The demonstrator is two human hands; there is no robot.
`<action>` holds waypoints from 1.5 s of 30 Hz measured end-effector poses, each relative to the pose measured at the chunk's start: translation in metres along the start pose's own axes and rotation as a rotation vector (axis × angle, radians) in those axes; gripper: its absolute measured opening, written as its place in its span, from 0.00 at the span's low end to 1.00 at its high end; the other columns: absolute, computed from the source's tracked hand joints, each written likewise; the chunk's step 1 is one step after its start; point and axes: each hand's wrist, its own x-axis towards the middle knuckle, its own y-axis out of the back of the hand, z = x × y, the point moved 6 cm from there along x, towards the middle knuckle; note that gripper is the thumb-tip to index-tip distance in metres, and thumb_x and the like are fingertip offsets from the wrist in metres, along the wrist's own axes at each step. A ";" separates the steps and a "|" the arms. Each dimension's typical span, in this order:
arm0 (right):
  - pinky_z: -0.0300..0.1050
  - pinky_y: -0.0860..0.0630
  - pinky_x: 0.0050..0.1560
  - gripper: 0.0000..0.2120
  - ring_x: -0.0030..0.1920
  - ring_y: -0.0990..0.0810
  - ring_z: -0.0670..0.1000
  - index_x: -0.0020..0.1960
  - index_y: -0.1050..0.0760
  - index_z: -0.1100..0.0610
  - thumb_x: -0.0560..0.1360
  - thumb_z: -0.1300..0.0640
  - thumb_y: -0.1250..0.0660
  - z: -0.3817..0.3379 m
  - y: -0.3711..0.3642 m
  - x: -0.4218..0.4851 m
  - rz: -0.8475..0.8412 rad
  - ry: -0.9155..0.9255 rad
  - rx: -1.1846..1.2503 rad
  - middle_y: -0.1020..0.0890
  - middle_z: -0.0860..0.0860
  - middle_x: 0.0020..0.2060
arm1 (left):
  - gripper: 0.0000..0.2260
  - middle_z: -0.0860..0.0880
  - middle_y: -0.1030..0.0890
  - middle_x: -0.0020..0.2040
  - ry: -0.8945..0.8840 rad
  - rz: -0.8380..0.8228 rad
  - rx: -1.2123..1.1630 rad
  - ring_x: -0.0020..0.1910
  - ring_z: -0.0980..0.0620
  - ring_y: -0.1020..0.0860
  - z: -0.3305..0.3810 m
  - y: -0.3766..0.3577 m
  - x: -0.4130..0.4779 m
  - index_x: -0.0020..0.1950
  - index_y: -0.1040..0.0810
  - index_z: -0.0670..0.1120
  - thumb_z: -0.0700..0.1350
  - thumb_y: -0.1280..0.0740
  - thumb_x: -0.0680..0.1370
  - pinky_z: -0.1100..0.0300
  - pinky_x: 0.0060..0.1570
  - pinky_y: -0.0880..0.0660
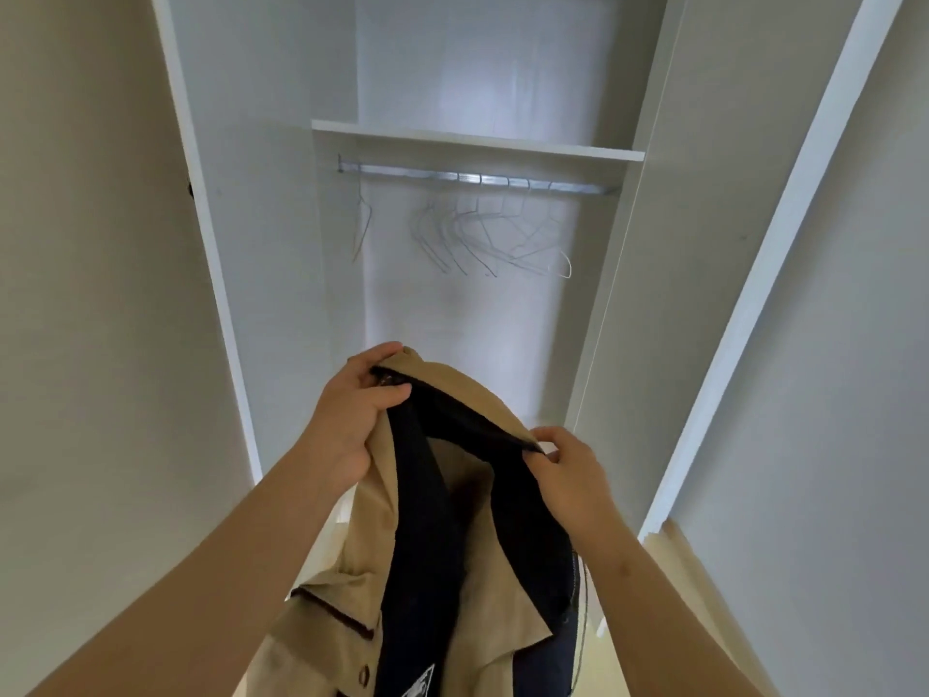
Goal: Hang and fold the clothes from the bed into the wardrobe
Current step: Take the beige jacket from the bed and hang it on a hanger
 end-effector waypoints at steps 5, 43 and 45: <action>0.48 0.27 0.60 0.24 0.56 0.23 0.52 0.68 0.39 0.47 0.74 0.52 0.35 0.006 -0.046 0.013 -0.370 -0.139 0.163 0.26 0.48 0.56 | 0.19 0.49 0.19 0.49 0.006 0.094 -0.094 0.47 0.52 0.21 -0.004 -0.003 0.018 0.51 0.20 0.50 0.27 0.37 0.73 0.63 0.42 0.24; 0.40 0.25 0.34 0.11 0.31 0.21 0.52 0.33 0.22 0.62 0.68 0.58 0.39 -0.037 -0.035 0.059 -0.079 -0.182 0.855 0.20 0.55 0.31 | 0.11 0.39 0.19 0.47 -0.098 -0.290 0.916 0.44 0.48 0.23 -0.037 0.016 0.090 0.48 0.21 0.37 0.40 0.42 0.79 0.58 0.46 0.28; 0.42 0.30 0.36 0.08 0.34 0.28 0.52 0.36 0.27 0.59 0.71 0.56 0.38 -0.033 -0.022 0.067 0.092 -0.137 0.599 0.27 0.55 0.32 | 0.12 0.37 0.19 0.48 -0.034 -0.285 0.766 0.44 0.47 0.23 -0.029 0.016 0.086 0.49 0.20 0.36 0.41 0.40 0.79 0.55 0.48 0.27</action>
